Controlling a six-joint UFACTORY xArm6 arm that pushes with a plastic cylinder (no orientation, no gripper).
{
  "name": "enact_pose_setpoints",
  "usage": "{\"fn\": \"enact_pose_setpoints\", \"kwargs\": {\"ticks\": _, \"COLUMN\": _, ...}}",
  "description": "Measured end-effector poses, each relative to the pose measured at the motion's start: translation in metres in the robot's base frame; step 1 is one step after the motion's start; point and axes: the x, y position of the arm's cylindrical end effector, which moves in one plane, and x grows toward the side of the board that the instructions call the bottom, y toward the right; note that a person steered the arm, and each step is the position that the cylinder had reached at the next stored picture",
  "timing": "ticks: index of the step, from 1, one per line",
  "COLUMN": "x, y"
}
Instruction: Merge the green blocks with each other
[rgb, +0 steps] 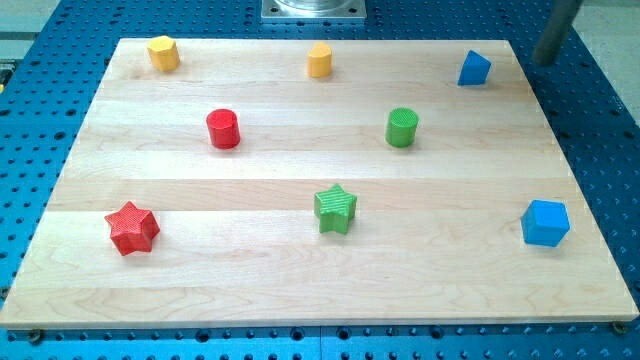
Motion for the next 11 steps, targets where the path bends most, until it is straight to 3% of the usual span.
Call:
{"fn": "enact_pose_setpoints", "kwargs": {"ticks": 1, "x": 0.080, "y": -0.008}}
{"fn": "enact_pose_setpoints", "kwargs": {"ticks": 3, "x": 0.094, "y": -0.181}}
{"fn": "enact_pose_setpoints", "kwargs": {"ticks": 4, "x": 0.126, "y": -0.196}}
{"fn": "enact_pose_setpoints", "kwargs": {"ticks": 5, "x": 0.137, "y": -0.240}}
{"fn": "enact_pose_setpoints", "kwargs": {"ticks": 6, "x": 0.089, "y": -0.215}}
{"fn": "enact_pose_setpoints", "kwargs": {"ticks": 7, "x": 0.096, "y": -0.261}}
{"fn": "enact_pose_setpoints", "kwargs": {"ticks": 8, "x": 0.145, "y": -0.263}}
{"fn": "enact_pose_setpoints", "kwargs": {"ticks": 9, "x": 0.244, "y": -0.222}}
{"fn": "enact_pose_setpoints", "kwargs": {"ticks": 10, "x": 0.333, "y": -0.296}}
{"fn": "enact_pose_setpoints", "kwargs": {"ticks": 11, "x": 0.282, "y": -0.337}}
